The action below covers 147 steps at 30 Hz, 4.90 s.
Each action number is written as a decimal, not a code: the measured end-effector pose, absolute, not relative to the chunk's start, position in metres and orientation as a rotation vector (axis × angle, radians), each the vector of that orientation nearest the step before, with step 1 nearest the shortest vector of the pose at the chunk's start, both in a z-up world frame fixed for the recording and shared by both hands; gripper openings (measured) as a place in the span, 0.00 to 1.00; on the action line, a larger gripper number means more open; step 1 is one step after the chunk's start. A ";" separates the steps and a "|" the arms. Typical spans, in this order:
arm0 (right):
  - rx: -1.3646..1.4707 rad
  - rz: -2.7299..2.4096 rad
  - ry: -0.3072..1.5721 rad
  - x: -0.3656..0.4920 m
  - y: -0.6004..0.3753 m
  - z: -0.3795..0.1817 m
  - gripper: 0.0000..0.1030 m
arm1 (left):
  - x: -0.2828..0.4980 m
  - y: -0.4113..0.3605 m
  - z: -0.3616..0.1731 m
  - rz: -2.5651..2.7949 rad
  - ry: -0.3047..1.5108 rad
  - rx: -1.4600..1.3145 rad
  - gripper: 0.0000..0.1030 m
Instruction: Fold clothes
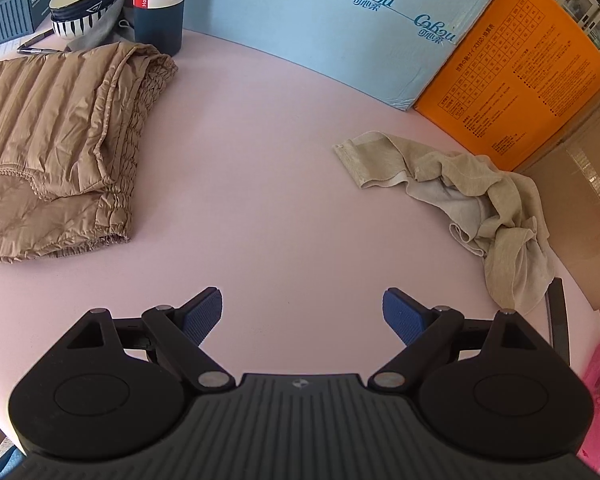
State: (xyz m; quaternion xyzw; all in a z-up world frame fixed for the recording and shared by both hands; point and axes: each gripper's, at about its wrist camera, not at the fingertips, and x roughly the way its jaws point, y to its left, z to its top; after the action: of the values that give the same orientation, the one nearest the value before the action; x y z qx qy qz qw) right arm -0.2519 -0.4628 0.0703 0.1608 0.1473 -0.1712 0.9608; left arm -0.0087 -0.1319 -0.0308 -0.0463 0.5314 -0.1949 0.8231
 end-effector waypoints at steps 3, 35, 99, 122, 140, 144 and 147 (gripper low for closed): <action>0.324 -0.293 0.412 -0.231 -0.468 0.044 1.00 | 0.006 -0.145 -0.034 -0.422 1.134 -0.057 0.84; -0.067 -0.009 0.829 -0.046 -0.468 -0.060 0.75 | 0.023 -0.168 -0.053 -0.365 1.165 0.255 0.84; 0.873 -0.003 0.685 -0.233 -0.460 -0.096 0.20 | 0.018 -0.144 -0.086 -0.815 1.122 -0.107 0.13; 0.632 0.173 0.550 -0.157 -0.474 0.034 0.09 | 0.036 -0.126 0.075 -0.959 0.776 -0.176 0.05; -0.173 0.054 0.650 -0.125 -0.465 0.101 0.83 | 0.040 -0.137 -0.030 -0.684 1.102 -0.137 0.82; 0.204 0.130 0.723 -0.116 -0.462 0.028 0.83 | 0.049 -0.160 -0.053 -0.634 1.156 -0.186 0.82; 0.464 0.128 0.723 -0.110 -0.461 -0.015 0.83 | 0.054 -0.169 -0.059 -0.648 1.123 -0.209 0.77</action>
State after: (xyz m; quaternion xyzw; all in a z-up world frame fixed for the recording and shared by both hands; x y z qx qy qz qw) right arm -0.1097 -0.4612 -0.0155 0.2247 0.3502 0.0620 0.9072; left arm 0.0541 -0.1688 -0.0590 -0.0973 0.5220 -0.3013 0.7920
